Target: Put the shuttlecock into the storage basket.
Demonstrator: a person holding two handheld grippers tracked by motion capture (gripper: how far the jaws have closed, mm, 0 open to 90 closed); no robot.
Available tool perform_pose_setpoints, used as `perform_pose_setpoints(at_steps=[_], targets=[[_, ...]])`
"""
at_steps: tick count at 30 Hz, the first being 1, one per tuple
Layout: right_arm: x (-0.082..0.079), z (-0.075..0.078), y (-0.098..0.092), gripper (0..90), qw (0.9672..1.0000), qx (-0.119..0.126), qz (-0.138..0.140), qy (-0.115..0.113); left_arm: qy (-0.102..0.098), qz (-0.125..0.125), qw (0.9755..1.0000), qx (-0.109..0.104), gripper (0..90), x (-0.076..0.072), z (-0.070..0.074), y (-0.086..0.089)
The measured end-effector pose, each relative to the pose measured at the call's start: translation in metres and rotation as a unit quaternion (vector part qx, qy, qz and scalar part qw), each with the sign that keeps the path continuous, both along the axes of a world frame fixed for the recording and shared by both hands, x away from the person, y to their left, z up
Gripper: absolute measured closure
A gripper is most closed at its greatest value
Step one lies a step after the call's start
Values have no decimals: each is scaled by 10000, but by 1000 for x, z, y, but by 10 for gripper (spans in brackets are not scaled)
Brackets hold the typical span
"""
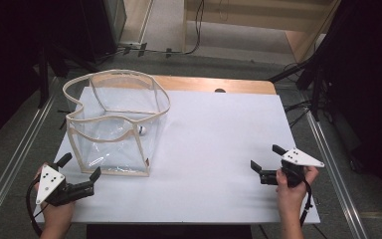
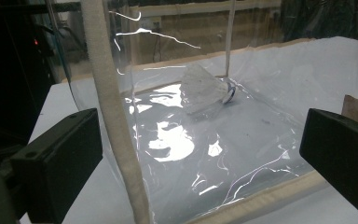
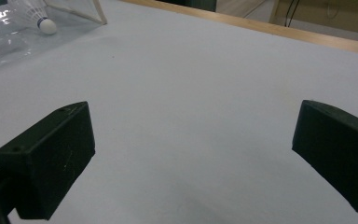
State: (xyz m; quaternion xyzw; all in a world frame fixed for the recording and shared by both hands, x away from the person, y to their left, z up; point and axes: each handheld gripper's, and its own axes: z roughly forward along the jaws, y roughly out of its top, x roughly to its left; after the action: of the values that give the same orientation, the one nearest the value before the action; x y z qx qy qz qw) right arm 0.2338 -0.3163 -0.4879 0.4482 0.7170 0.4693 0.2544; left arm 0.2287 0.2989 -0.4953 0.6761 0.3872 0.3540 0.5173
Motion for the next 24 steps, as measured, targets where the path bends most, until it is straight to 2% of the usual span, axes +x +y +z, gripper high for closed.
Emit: perform_pose_setpoints(at_steps=[14, 24], targets=[[-8, -9, -16, 0, 9999, 33, -138, -24, -12, -12, 10000, -8, 0, 0, 0, 0], [-18, -16, -30, 0, 9994, 234, -263, -74, -15, -11, 10000, -3, 0, 0, 0, 0]])
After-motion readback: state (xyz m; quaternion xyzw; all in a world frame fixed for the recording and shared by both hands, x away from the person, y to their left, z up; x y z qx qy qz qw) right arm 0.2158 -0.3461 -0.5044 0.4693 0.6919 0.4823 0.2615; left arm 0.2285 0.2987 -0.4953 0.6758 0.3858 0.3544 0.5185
